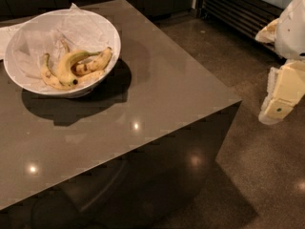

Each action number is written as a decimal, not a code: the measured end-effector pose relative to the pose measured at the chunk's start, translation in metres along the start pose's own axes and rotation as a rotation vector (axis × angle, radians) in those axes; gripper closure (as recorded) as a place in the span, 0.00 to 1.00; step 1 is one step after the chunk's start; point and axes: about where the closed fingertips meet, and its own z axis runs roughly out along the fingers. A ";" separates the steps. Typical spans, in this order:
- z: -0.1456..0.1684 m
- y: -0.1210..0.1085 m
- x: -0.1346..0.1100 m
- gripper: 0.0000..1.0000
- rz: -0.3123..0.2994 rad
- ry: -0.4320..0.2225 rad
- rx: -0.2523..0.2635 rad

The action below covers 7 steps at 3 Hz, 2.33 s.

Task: Pick banana from white bowl

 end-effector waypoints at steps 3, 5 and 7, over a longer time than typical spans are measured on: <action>0.012 -0.011 -0.024 0.00 -0.090 0.046 0.004; 0.025 -0.007 -0.047 0.00 -0.220 0.083 0.001; 0.013 -0.015 -0.096 0.00 -0.354 -0.008 -0.007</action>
Offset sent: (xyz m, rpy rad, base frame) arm 0.0130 0.0173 -0.0013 -0.0736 -0.0234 0.0585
